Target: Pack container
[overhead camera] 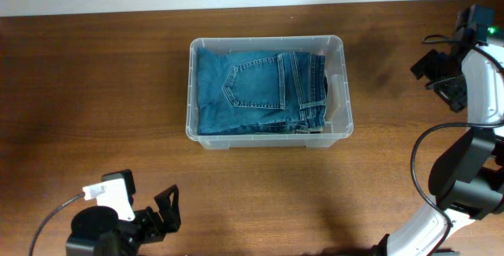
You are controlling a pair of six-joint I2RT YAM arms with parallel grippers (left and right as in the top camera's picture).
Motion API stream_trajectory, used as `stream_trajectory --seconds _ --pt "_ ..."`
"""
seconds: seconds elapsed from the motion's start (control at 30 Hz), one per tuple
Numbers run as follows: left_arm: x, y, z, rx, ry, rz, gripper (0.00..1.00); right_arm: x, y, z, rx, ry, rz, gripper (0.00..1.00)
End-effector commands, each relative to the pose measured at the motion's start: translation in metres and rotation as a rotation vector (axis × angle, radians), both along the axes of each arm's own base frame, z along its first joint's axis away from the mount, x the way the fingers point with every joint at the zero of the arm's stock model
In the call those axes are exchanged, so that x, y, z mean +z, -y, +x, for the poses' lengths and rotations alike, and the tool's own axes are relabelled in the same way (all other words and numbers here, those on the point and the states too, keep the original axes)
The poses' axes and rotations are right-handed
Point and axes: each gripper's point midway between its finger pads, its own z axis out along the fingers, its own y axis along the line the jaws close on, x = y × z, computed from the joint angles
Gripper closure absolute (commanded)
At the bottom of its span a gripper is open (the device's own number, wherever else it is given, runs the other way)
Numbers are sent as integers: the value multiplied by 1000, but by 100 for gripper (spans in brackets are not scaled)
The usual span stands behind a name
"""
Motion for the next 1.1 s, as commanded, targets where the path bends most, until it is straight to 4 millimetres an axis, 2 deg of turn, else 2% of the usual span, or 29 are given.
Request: stream_trajectory --seconds 0.0,0.1,0.17,0.4,0.5,0.7,0.87,1.07 --pt "10 1 14 -122 115 158 1 -1 5 -2 -18 -7 -9 2" --pt "23 20 29 -313 262 273 1 -1 5 -2 -18 -7 -9 2" --pt "21 25 36 -357 303 299 1 -1 5 -2 -18 -7 -9 2" --pt "-15 28 54 -354 292 303 0 -1 5 -2 -18 -7 -9 2" --pt "-37 24 61 -350 285 348 1 -1 5 -2 -18 -7 -9 2" --pt "-68 12 67 -322 327 424 1 -1 4 -2 -18 -7 -9 2" --pt "-70 5 77 -264 434 430 1 -1 5 -2 -18 -7 -9 2" --pt "-66 6 79 -233 568 433 1 -1 5 -2 -18 -7 -9 2"
